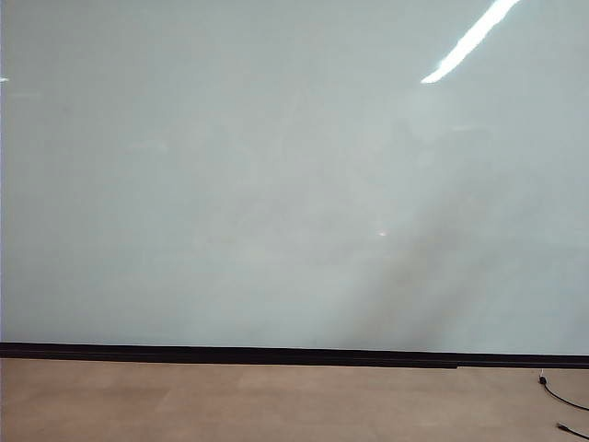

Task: Pick up the pen on the shelf to the right of the whiteboard and write the letter A.

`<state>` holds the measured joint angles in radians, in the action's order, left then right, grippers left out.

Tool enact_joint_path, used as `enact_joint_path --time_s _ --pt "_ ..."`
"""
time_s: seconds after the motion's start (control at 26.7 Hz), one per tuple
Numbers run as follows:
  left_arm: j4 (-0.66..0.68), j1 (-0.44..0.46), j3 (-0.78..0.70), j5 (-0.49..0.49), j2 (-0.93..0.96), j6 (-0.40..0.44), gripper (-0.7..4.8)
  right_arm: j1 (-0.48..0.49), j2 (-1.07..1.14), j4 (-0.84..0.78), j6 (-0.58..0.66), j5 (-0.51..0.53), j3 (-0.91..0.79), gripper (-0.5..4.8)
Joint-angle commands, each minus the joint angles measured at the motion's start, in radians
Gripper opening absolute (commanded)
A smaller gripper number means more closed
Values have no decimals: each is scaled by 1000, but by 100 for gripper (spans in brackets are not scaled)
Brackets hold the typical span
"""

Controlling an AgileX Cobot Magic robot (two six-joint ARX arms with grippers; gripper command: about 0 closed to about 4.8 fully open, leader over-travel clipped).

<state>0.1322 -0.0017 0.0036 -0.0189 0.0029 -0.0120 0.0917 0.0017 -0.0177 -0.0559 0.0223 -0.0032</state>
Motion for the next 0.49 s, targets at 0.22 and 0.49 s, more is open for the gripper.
enact_joint_path --time_s 0.22,0.49 --pt "-6 0 3 -4 0 4 -5 0 0 -16 3 -1 4 -8" --pt "-6 0 3 -4 0 4 -4 0 0 -31 3 -1 4 -8"
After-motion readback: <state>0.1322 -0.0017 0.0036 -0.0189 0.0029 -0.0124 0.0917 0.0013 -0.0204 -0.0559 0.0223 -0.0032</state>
